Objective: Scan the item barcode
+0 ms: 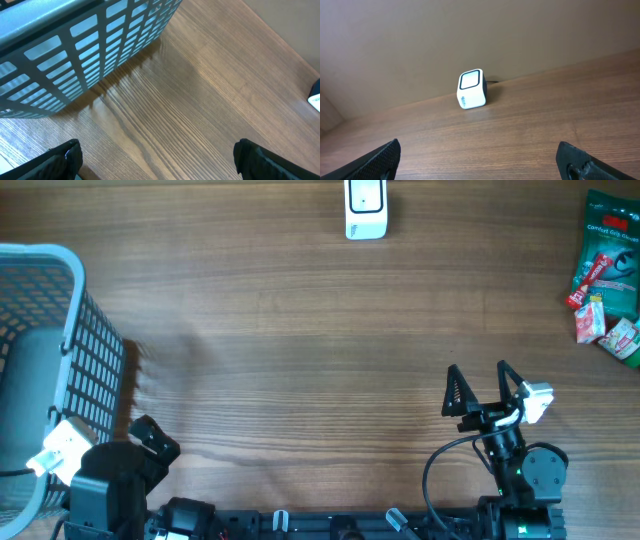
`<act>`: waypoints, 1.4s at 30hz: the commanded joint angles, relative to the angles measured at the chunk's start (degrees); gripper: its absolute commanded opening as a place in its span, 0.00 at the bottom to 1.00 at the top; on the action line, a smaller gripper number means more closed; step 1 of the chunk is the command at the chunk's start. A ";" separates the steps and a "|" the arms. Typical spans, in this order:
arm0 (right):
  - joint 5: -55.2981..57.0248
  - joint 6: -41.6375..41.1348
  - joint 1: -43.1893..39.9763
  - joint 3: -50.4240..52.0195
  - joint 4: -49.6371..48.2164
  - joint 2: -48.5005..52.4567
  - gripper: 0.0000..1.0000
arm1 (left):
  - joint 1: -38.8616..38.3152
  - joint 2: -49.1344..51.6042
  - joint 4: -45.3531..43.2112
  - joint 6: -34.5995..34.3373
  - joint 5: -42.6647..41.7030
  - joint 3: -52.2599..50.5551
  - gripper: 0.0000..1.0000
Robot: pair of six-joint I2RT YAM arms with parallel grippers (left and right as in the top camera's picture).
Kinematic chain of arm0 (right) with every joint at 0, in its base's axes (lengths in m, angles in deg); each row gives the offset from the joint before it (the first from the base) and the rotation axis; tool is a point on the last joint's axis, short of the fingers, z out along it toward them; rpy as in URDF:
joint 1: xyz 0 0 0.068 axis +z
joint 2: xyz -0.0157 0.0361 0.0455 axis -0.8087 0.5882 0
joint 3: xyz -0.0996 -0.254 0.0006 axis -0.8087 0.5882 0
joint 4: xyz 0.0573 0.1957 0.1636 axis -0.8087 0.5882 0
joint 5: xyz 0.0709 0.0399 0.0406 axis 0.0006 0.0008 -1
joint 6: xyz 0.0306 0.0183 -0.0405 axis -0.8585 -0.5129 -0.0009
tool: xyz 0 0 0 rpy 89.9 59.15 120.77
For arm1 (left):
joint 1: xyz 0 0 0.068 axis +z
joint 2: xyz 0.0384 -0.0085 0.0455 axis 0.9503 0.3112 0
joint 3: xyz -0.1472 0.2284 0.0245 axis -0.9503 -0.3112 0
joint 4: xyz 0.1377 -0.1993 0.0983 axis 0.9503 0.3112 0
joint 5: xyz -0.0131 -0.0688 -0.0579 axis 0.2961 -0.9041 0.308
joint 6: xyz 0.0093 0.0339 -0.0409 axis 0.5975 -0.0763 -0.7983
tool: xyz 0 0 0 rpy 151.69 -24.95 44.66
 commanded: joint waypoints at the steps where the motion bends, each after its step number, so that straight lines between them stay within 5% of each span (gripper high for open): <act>1: 1.16 -0.37 0.17 0.07 -0.13 -0.72 1.00 | 0.44 -0.20 -0.13 -0.52 0.13 0.37 1.00; 13: 1.16 -0.39 0.17 0.07 -0.13 -0.72 1.00 | 0.48 -3.04 -0.85 -0.83 2.01 0.37 1.00; 18: 1.16 -0.39 0.17 0.07 -0.13 -0.72 0.99 | 1.86 -12.26 -12.96 -1.64 -5.09 -2.27 1.00; 24: 1.16 -0.37 0.17 0.07 -0.13 -0.72 1.00 | 6.67 -24.35 -42.23 18.51 -23.61 -20.20 1.00; 29: 1.16 -0.42 0.17 0.07 -0.13 -0.72 1.00 | 7.72 -28.74 -60.04 19.26 -25.62 -37.64 1.00; 36: 1.16 -0.39 0.17 0.07 -0.13 -0.72 1.00 | 7.72 -29.20 -74.49 24.79 -25.55 -53.44 1.00; 42: 1.16 -0.39 0.17 0.07 -0.13 -0.72 1.00 | 7.72 -29.20 -75.25 29.29 -22.25 -56.68 1.00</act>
